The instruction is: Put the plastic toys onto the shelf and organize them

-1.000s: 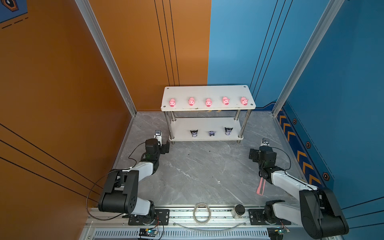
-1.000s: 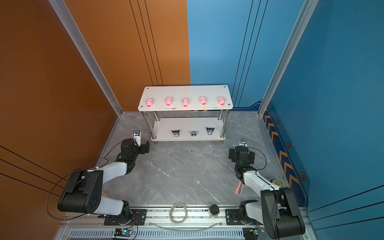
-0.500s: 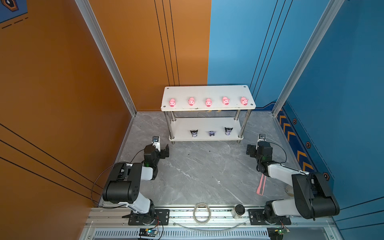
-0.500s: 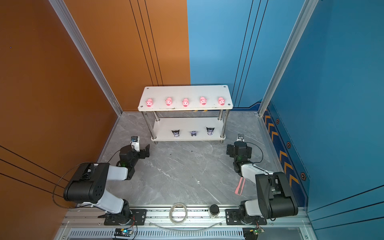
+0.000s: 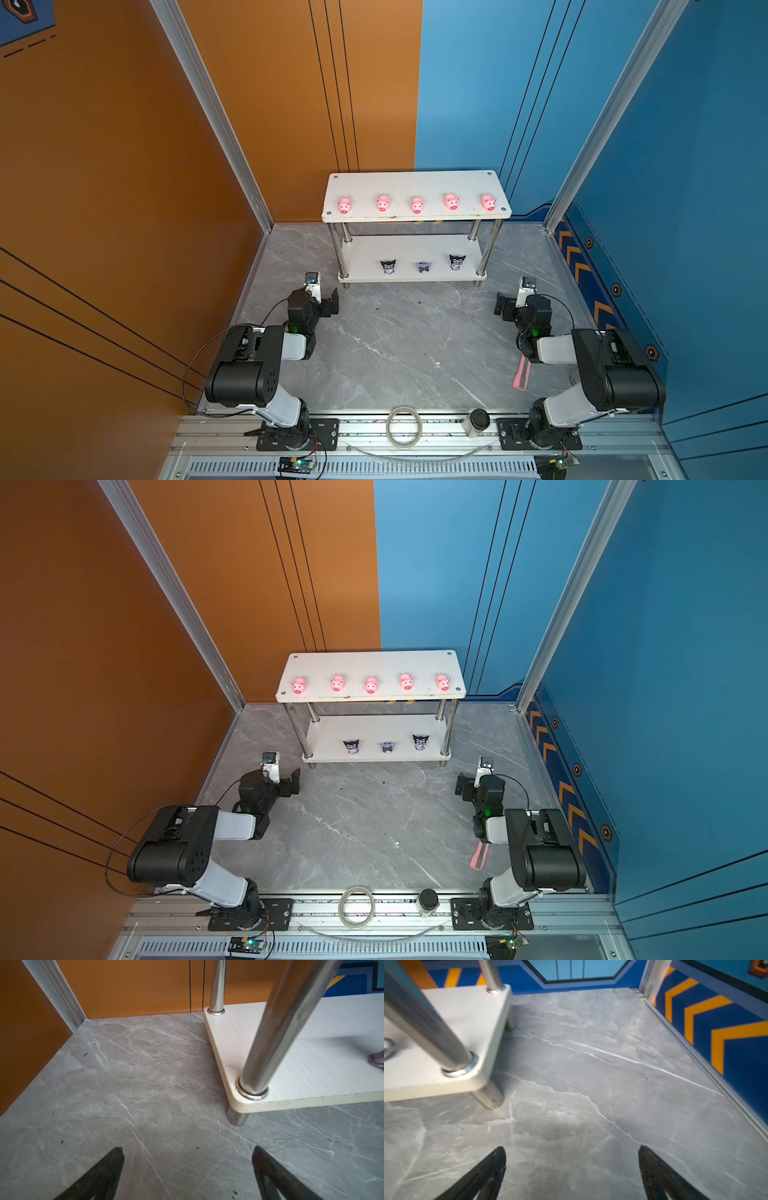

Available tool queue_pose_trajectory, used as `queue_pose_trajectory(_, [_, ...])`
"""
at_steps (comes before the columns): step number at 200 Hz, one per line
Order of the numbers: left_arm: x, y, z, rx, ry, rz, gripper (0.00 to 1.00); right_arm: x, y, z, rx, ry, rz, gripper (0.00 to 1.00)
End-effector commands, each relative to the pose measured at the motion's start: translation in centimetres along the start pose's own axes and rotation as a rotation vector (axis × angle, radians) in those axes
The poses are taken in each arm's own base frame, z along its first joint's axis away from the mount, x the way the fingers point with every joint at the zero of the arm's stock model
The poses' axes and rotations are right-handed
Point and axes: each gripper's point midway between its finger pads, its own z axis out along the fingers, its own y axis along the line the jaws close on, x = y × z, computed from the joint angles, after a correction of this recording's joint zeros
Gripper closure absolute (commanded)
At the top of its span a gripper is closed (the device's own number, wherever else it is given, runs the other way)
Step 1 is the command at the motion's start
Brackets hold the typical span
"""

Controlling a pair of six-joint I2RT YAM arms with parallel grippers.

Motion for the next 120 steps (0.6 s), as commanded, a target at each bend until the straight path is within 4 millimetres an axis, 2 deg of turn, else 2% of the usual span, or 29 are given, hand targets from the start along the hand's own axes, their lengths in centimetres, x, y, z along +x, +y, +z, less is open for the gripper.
queue_pose_trajectory(1, [-0.62, -0.09, 0.14, 0.012, -0.014, -0.003, 0.02, -2.13, 2.18, 0.14, -0.142, -0.070, -0.026, 0.00])
queue_pose_trajectory(48, [-0.71, -0.02, 0.13, 0.008, -0.017, -0.005, 0.02, -1.94, 2.12, -0.04, -0.103, -0.066, -0.046, 0.00])
queue_pose_trajectory(67, [-0.52, 0.72, 0.26, -0.035, -0.003, -0.022, 0.02, -2.04, 1.59, -0.27, -0.040, -0.083, -0.055, 0.00])
queue_pose_trajectory(120, [-0.58, 0.79, 0.30, -0.038, -0.003, -0.024, 0.02, -2.05, 1.50, 0.25, -0.053, -0.055, -0.041, 0.00])
